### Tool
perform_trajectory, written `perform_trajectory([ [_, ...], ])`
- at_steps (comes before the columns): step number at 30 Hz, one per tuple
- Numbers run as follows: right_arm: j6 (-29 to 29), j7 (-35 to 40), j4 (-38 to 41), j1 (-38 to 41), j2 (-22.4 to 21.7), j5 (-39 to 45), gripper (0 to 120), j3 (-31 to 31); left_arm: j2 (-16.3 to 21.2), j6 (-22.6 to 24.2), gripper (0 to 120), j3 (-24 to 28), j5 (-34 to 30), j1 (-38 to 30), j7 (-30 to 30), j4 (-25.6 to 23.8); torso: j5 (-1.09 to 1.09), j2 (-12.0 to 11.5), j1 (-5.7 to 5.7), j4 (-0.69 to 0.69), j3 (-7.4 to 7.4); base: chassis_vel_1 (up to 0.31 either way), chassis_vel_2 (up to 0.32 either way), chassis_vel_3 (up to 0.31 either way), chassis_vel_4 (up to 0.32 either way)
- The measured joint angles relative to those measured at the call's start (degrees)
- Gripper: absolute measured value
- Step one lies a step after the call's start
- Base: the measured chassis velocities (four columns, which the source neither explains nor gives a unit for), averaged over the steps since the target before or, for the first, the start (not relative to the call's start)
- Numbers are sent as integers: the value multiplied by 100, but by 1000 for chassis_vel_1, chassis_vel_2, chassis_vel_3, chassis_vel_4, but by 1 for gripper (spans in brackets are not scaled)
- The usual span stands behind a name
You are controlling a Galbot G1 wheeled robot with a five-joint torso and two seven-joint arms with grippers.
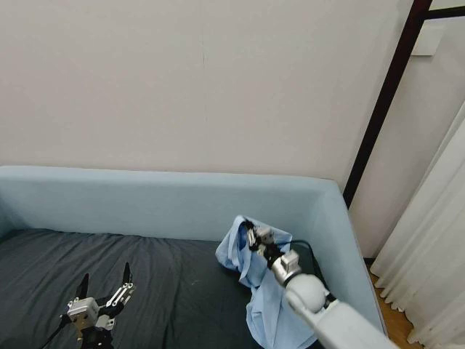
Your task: Pick up the clothes from the sofa and hang them on the clothes hanger.
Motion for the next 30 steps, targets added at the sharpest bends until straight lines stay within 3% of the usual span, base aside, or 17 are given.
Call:
perform_trajectory([
  [5,-148,-171,398,1480,-473,1306,0,-243,-1,0,100,28,-41,-56,2,-62,-1,0,0,3,0,0,0,0,0],
  [9,-87,-486,269,2327,-633,1699,0,-370,-3,2,100,41,-76,-77,5,-88,-1,0,0,3,0,0,0,0,0],
  [16,25,-1093,-85,3442,-701,2279,0,-462,17,10,100,41,-140,-110,12,-122,0,0,0,0,0,0,0,0,0],
  [20,48,-1137,-248,4151,-499,2591,0,-597,6,13,100,66,-143,-129,26,-132,-1,0,0,2,0,0,0,0,0],
  [25,-172,-893,-231,4252,-346,2359,0,-751,-9,13,100,73,-129,-128,33,-133,-5,1,-1,4,-2,0,0,0,0],
  [30,-863,-414,58,3331,-489,1466,0,-979,11,-56,100,88,-103,-90,137,-89,-1,0,0,3,-1,0,0,0,0],
])
